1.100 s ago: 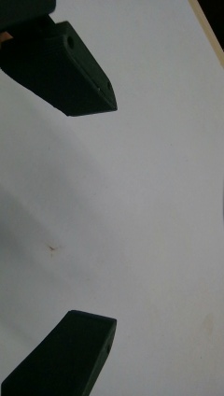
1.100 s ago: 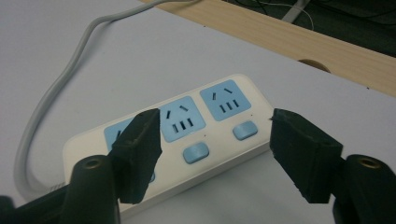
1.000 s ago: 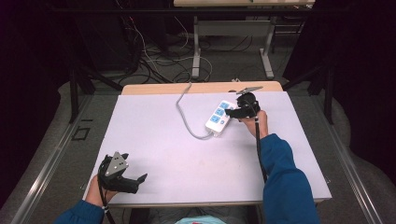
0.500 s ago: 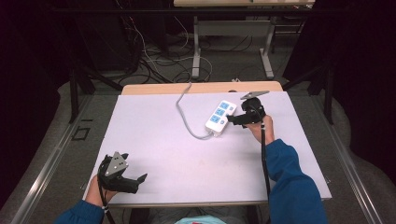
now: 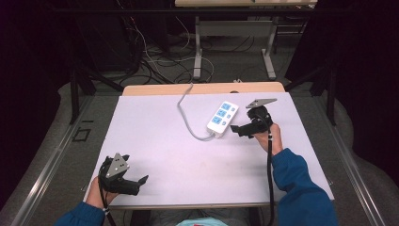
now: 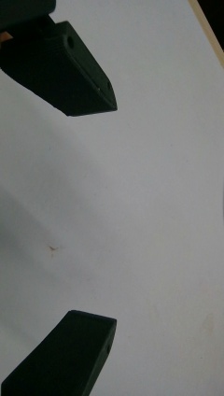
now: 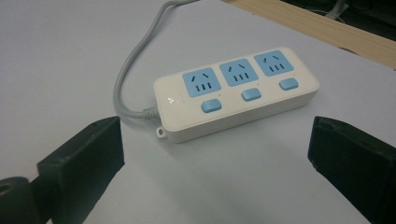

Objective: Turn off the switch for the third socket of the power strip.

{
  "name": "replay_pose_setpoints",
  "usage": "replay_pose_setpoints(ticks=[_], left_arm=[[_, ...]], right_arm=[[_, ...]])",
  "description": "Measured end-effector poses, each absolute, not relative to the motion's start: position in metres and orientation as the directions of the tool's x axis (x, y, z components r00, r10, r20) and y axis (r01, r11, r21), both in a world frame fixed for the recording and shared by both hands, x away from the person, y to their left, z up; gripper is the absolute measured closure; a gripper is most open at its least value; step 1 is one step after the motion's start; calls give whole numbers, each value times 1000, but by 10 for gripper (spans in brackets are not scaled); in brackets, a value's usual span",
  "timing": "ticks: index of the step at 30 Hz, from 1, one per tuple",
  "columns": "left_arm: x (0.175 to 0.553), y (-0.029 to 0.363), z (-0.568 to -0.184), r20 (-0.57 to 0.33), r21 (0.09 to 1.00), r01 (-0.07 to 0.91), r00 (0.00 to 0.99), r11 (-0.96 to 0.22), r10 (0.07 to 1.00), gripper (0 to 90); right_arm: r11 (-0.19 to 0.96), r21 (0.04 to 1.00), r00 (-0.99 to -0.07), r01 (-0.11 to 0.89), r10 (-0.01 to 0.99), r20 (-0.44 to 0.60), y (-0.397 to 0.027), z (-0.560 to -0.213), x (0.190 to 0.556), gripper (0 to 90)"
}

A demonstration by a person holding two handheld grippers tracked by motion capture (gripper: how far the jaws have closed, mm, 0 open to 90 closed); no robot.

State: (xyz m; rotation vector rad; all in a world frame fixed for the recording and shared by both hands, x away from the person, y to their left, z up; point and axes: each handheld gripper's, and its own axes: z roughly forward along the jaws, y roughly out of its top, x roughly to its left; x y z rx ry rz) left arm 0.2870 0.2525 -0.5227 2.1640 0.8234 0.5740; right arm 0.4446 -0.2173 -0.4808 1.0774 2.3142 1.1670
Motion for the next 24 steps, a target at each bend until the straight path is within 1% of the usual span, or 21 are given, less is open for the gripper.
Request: replay_pose_setpoints(ticks=[5, 17, 24], left_arm=[[287, 253, -523, 140, 766, 376, 694, -521, 707, 3], [287, 252, -523, 141, 766, 376, 693, -521, 707, 3], [287, 252, -523, 143, 765, 376, 693, -524, 706, 3]], right_arm=[[382, 793, -666, 475, 745, 41, -219, -480, 435, 1], [408, 785, -678, 466, 735, 21, -223, -481, 409, 0], [422, 792, -690, 441, 724, -1, -225, -481, 393, 0]])
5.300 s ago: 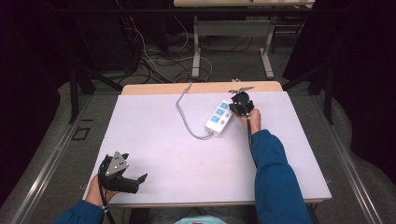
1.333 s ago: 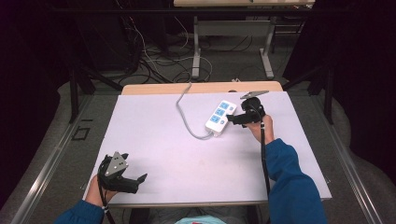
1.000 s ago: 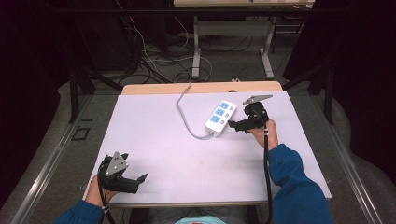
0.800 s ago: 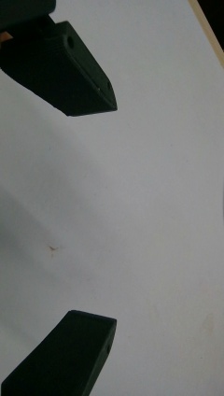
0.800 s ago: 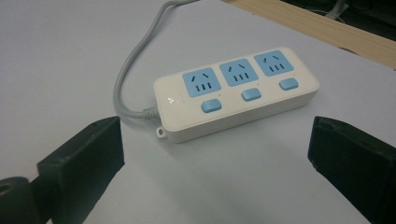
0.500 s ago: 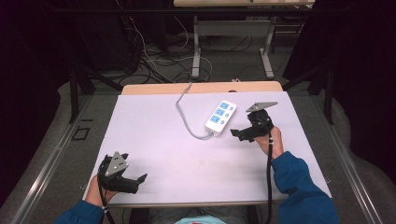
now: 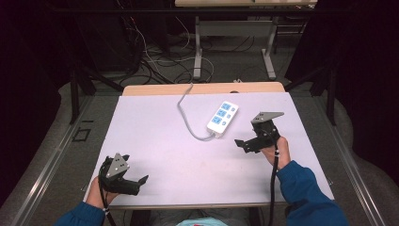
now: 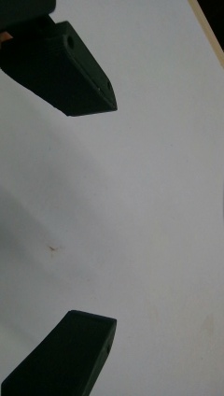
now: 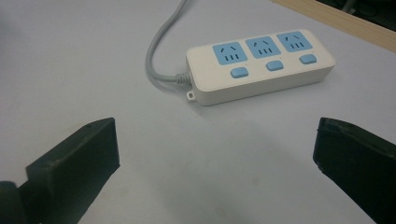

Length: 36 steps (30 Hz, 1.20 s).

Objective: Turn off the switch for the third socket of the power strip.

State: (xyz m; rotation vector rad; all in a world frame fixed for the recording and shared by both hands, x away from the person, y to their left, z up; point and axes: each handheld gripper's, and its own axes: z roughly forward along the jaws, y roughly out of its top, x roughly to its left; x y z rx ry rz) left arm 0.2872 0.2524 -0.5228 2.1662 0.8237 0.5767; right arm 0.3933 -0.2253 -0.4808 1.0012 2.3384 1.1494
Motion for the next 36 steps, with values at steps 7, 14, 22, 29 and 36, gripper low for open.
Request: replay_pose_setpoints(ticks=[7, 14, 22, 29, 36], left_arm=[[287, 252, -523, 143, 765, 376, 693, -523, 707, 3], [287, 252, -523, 143, 764, 377, 693, -524, 707, 3], [288, 252, -523, 142, 764, 379, 692, -523, 708, 3], [288, 252, -523, 141, 764, 379, 692, -523, 708, 3], [288, 252, -523, 141, 764, 379, 692, -522, 708, 3]], right_arm=[[428, 780, -690, 456, 724, 6, -230, -485, 381, 0], [428, 776, -685, 463, 728, 8, -237, -490, 370, 0], [431, 771, -681, 468, 733, 4, -243, -494, 357, 0], [430, 770, -680, 471, 733, 7, -247, -500, 347, 0], [433, 762, -668, 482, 744, 0, -253, -506, 335, 0]])
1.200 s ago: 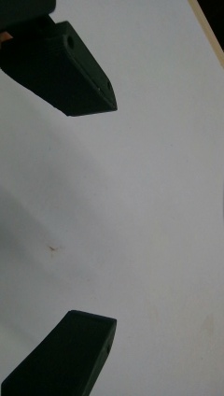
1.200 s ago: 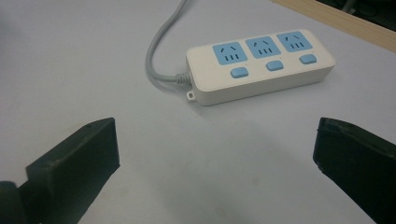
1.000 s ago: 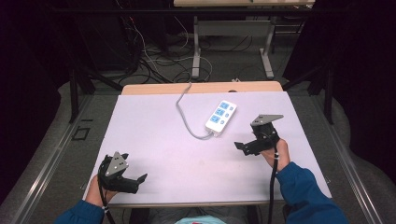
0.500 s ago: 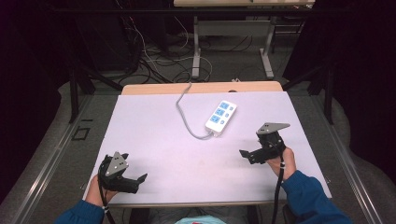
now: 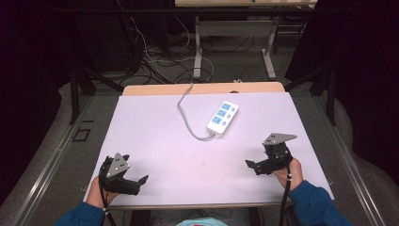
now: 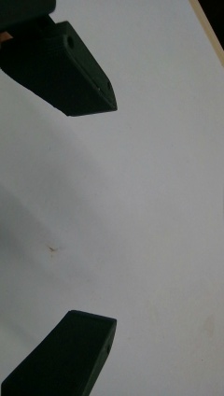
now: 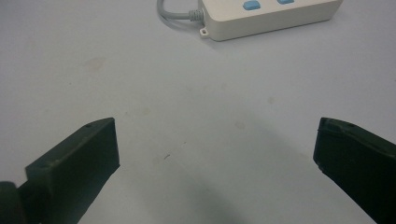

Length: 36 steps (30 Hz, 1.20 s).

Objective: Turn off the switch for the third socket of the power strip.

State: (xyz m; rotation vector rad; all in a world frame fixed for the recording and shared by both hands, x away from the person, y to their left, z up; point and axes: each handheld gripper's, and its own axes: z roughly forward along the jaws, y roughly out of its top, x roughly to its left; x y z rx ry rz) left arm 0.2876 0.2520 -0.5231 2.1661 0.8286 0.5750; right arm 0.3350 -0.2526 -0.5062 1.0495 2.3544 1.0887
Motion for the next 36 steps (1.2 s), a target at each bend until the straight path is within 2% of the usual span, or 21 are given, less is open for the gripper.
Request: replay_pose_setpoints(ticks=[36], left_arm=[[288, 252, -523, 148, 762, 374, 694, -529, 705, 3]], right_arm=[[438, 744, -662, 505, 750, 7, -263, -524, 305, 0]])
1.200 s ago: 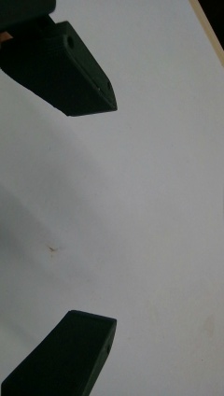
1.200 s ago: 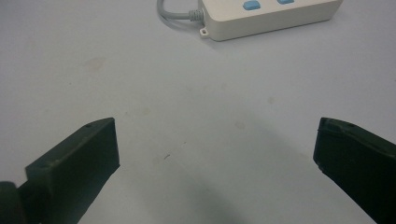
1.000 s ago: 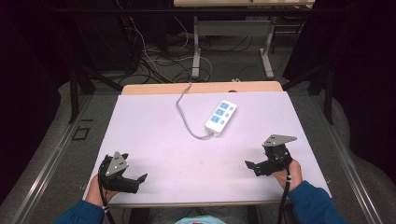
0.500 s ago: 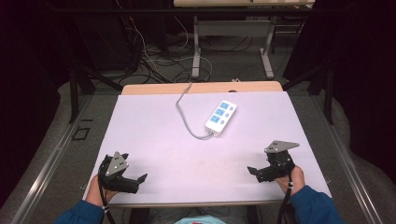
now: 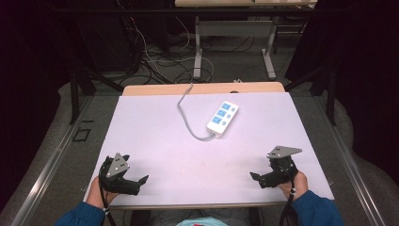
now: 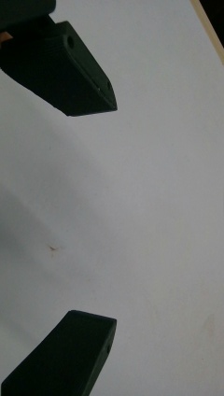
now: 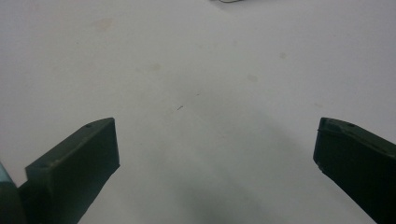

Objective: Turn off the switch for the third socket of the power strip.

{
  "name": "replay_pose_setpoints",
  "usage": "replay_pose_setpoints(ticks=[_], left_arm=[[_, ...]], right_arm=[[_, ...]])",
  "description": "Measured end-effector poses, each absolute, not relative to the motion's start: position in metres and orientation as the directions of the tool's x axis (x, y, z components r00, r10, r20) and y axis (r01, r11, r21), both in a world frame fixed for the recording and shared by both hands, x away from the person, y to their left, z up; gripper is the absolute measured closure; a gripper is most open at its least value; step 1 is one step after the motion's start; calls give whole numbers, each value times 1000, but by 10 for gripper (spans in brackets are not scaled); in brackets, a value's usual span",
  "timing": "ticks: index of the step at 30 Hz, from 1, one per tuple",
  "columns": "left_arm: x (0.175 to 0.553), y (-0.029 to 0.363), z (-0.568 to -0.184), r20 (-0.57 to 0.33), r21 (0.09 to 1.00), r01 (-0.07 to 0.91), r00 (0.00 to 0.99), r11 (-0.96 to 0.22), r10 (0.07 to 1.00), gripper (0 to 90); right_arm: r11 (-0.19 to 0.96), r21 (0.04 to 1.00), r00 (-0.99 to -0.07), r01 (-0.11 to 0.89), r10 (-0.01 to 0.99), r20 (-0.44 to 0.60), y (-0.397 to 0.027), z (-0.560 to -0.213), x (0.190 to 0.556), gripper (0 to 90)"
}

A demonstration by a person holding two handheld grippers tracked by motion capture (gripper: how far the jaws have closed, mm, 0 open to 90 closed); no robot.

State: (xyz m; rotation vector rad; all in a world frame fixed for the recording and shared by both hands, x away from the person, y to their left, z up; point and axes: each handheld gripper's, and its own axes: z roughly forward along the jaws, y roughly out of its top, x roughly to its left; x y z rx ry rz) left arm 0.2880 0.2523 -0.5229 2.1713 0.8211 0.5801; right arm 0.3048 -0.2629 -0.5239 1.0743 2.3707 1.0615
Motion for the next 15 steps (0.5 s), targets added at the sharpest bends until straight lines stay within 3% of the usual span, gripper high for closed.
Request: replay_pose_setpoints(ticks=[15], left_arm=[[288, 252, -524, 137, 762, 381, 696, -524, 705, 2]], right_arm=[[446, 747, -668, 493, 744, -4, -263, -523, 305, 0]])
